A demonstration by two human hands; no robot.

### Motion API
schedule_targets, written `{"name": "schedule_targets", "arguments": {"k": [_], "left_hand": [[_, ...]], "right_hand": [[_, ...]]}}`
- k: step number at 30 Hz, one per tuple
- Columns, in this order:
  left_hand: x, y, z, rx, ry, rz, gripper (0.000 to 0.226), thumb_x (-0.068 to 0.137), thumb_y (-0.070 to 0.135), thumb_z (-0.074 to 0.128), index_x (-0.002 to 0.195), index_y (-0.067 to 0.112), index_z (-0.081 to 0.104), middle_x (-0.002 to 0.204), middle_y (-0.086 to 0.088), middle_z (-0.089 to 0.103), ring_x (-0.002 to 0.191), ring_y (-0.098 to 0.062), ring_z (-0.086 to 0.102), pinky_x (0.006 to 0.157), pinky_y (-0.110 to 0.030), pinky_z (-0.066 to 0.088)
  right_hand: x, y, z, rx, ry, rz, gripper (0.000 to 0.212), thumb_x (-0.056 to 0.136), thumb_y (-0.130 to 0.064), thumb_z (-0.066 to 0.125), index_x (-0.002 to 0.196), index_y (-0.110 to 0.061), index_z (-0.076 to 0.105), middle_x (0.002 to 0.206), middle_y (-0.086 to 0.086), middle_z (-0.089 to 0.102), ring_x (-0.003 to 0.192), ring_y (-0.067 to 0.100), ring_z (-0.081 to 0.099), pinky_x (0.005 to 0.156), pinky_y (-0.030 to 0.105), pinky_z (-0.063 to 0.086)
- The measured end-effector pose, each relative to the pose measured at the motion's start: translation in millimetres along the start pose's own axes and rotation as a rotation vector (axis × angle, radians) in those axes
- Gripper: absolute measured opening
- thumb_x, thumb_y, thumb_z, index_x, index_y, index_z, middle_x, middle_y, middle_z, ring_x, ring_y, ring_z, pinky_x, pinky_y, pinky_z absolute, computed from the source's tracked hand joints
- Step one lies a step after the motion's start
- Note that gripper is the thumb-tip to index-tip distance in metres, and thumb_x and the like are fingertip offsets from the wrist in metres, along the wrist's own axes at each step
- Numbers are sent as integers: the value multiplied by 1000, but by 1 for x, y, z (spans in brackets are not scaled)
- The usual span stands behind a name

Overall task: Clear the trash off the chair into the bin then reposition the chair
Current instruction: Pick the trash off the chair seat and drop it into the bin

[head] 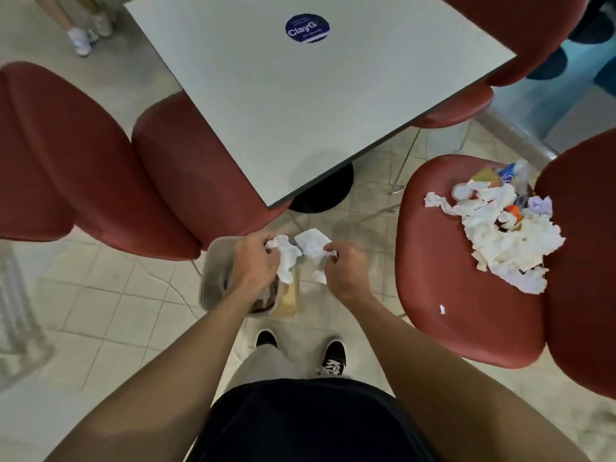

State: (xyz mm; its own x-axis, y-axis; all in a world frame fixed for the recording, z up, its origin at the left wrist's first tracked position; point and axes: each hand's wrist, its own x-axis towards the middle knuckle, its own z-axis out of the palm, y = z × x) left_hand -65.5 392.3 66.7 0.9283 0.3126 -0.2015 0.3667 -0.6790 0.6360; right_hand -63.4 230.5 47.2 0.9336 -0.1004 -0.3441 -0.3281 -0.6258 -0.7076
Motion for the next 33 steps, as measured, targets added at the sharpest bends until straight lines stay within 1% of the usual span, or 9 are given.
{"name": "schedule_targets", "arguments": {"k": [3, 6, 8, 13, 19, 23, 25, 29, 33], "left_hand": [[5, -36, -14, -21, 32, -36, 21, 85, 10, 55, 90, 22, 71, 84, 7, 67, 76, -14, 60, 63, -20, 37], [13, -71, -25, -60, 55, -74, 23, 82, 6, 54, 91, 18, 71, 90, 5, 68, 80, -12, 58, 68, -12, 33], [18, -90, -34, -54, 36, -88, 24, 81, 5, 52, 92, 18, 70, 92, 0, 68, 80, -14, 57, 70, -16, 35], [32, -134, -53, -112, -105, -80, 24, 80, 1, 51, 86, 17, 67, 81, 0, 67, 77, -18, 60, 62, -16, 33], [50, -154, -55, -73, -248, -47, 28, 82, 7, 54, 101, 19, 70, 96, -3, 70, 86, -19, 62, 69, -21, 41], [61, -161, -55, 0, -366, 22, 34, 79, 11, 59, 109, 24, 69, 114, 1, 66, 100, -20, 61, 80, -24, 45], [63, -162, -56, 19, -419, 35, 36, 78, 12, 63, 112, 25, 66, 122, 4, 61, 103, -20, 60, 86, -25, 45], [66, -161, -56, 6, -467, 54, 34, 82, 15, 65, 114, 25, 64, 124, 6, 60, 95, -10, 57, 84, -22, 42], [66, -156, -55, 6, -504, 52, 33, 81, 16, 66, 112, 28, 65, 121, 5, 62, 102, -15, 60, 88, -27, 47]], "right_hand": [[-6, -12, 22, -32, -24, -5, 35, 89, -2, 45, 116, -12, 65, 121, 8, 61, 106, 23, 58, 87, 33, 51], [-8, -25, 46, -80, -37, 3, 36, 89, -3, 45, 117, -14, 65, 123, 7, 61, 107, 22, 59, 85, 27, 47], [-9, -34, 64, -102, -36, 11, 36, 89, -2, 45, 117, -12, 65, 122, 8, 60, 107, 23, 58, 82, 20, 42], [-16, -60, 115, -164, -25, 71, 36, 86, -1, 46, 115, -11, 66, 115, 11, 62, 101, 24, 59, 73, 18, 36], [-21, -74, 149, -166, -13, 141, 32, 86, -4, 51, 114, -11, 66, 108, 13, 64, 93, 25, 62, 75, 18, 39], [-20, -81, 159, -206, -85, 206, 39, 86, -16, 55, 124, -18, 59, 114, 10, 64, 106, 28, 60, 92, 31, 48], [-20, -82, 159, -220, -95, 238, 41, 85, -19, 54, 126, -21, 56, 113, 9, 64, 105, 28, 60, 89, 32, 48], [-24, -80, 155, -210, -34, 262, 30, 86, -19, 52, 115, -21, 63, 107, 10, 65, 99, 28, 61, 83, 29, 47], [-29, -71, 149, -176, -30, 300, 28, 84, -16, 56, 110, -19, 66, 105, 16, 65, 93, 28, 62, 80, 25, 44]]}}
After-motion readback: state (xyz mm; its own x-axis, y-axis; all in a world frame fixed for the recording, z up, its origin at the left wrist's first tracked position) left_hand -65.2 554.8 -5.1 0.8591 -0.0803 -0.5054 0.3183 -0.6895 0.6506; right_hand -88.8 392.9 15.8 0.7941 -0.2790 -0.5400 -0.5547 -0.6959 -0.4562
